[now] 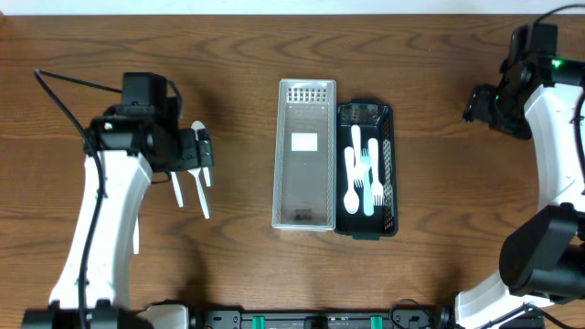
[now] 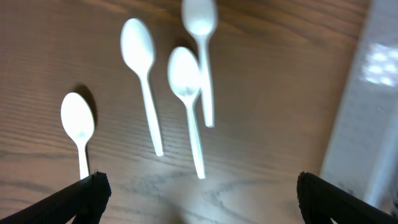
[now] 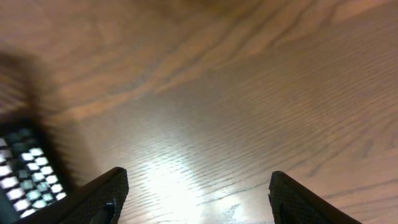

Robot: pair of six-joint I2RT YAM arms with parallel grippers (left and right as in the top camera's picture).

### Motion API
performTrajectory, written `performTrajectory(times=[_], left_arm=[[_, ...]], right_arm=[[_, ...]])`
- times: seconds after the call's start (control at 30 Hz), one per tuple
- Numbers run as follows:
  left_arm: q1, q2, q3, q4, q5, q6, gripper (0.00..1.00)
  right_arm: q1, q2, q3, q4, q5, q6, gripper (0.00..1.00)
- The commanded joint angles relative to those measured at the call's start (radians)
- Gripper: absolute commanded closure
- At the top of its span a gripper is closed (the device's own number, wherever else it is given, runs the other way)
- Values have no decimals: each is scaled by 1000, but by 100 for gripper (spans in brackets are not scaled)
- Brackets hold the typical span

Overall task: Pack container
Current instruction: 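Retract the right arm and grasp a white spoon with the left gripper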

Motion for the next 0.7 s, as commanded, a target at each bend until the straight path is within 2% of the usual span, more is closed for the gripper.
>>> performTrajectory(times=[0.0,0.4,0.67], left_arm=[[82,26,-24,28,-12,-9,2],[371,104,-167,109,-12,55,2],[465,106,-292,251,-13,55,2]], right_arm=[[-8,8,-66,25,0,-37,25],[-8,9,-129,83,-1,-37,24],[-8,9,-129,55,-1,-37,24]])
